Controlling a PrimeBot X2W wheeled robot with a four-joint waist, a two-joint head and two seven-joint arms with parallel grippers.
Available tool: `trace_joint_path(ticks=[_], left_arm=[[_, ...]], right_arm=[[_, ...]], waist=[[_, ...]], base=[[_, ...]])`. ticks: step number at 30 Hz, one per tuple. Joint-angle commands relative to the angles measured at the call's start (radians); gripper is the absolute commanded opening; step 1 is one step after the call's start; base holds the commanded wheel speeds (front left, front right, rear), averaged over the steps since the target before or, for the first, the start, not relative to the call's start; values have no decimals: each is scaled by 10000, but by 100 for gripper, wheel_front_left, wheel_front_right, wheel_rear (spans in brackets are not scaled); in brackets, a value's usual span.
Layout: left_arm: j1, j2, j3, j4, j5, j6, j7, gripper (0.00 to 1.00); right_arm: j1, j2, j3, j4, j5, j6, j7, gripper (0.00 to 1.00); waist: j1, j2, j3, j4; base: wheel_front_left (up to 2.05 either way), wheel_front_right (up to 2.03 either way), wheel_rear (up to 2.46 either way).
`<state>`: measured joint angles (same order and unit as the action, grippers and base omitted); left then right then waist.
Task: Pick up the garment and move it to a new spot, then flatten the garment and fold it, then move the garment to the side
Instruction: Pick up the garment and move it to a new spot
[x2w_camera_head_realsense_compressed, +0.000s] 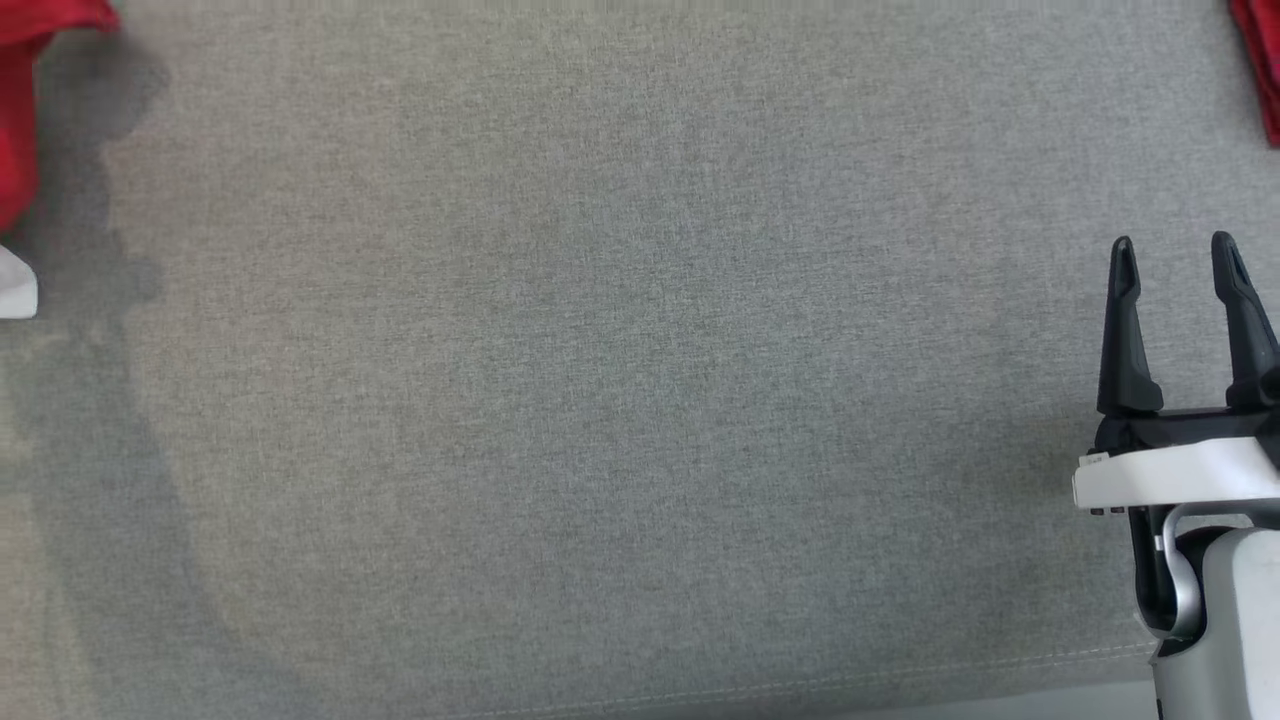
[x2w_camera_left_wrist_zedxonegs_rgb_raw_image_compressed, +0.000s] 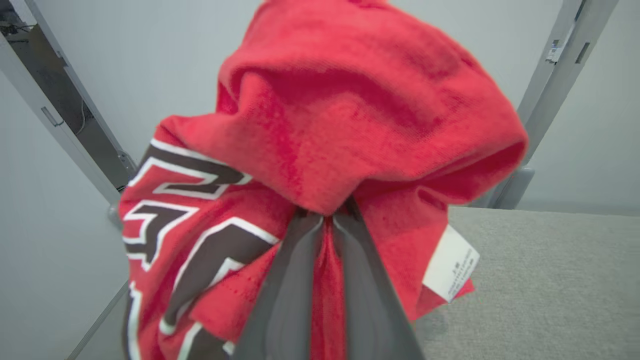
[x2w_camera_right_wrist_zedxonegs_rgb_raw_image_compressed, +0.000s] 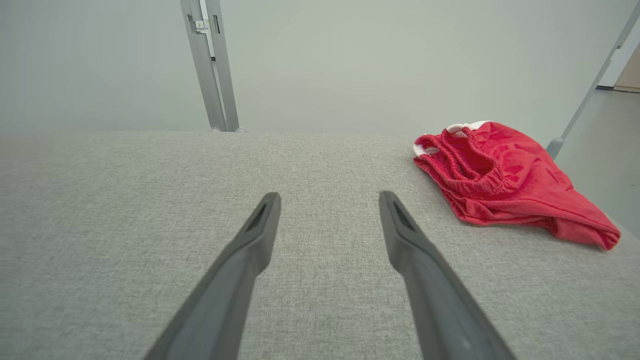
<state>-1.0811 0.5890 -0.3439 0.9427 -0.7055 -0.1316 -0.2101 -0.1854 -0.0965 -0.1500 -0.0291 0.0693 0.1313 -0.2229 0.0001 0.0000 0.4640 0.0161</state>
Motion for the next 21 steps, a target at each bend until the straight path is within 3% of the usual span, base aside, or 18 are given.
trace_joint_path(ticks=[1, 7, 12, 21], left_arm=[[-212, 112, -72, -182, 93, 23, -115, 0], [-832, 52, -467, -1658, 571, 52, -322, 0], [-1315, -238, -866, -3430, 862, 276, 115, 0], [-1597, -1352, -1704, -6212, 961, 745, 1297, 0]], right_arm=[[96, 50, 3, 86, 121, -10, -104, 100], [225, 190, 10, 500, 270, -10, -265, 100], [290, 330, 74, 733, 389, -10, -368, 100], [156, 447, 275, 980, 719, -10, -423, 100]], waist=[[-1, 0, -512, -53], [-1, 0, -1145, -499], [-1, 0, -1379, -1130], [-1, 0, -1315, -2379]], base=[[0, 0, 0], [0, 0, 0], [0, 0, 0], [0, 0, 0]])
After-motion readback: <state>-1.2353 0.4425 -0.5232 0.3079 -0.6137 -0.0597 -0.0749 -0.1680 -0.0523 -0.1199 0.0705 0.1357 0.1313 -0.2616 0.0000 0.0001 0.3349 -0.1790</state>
